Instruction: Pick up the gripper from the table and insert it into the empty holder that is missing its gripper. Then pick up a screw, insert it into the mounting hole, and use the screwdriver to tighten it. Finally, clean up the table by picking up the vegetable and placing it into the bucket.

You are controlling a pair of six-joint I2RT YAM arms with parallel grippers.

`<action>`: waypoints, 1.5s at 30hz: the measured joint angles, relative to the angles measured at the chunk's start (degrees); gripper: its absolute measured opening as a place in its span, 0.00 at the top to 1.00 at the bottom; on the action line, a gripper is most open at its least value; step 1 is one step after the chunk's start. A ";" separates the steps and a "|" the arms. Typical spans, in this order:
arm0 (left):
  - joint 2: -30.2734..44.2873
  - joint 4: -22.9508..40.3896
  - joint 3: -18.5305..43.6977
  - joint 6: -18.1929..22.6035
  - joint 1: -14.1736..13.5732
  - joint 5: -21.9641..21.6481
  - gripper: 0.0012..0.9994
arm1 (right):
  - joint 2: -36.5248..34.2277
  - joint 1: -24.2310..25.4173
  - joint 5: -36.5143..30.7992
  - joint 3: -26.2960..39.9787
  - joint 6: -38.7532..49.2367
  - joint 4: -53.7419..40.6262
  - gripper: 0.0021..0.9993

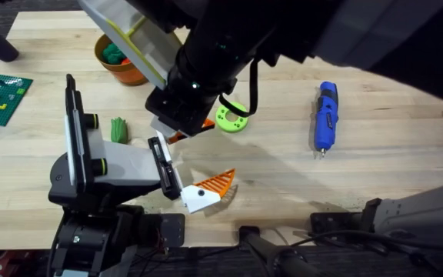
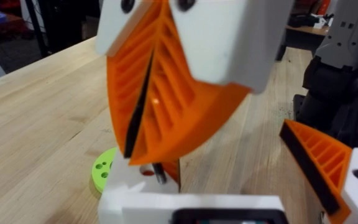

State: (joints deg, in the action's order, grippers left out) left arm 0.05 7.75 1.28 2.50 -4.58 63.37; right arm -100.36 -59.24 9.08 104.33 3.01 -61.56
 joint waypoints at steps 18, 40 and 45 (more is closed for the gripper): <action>-0.02 -0.04 0.00 -0.38 0.00 0.02 0.01 | 0.24 0.02 -0.37 -0.02 0.01 -0.34 0.99; -0.01 -0.04 0.00 -0.37 0.00 0.02 0.01 | 1.77 0.02 -2.68 -0.02 0.04 -0.24 0.99; -0.01 -0.05 0.00 -0.37 0.00 0.02 0.01 | 1.79 0.02 -3.53 -0.02 0.06 -0.23 0.99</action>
State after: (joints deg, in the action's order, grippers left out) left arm 0.05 7.70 1.28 2.13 -4.58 63.40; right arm -98.56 -59.22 5.55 104.31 3.07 -61.79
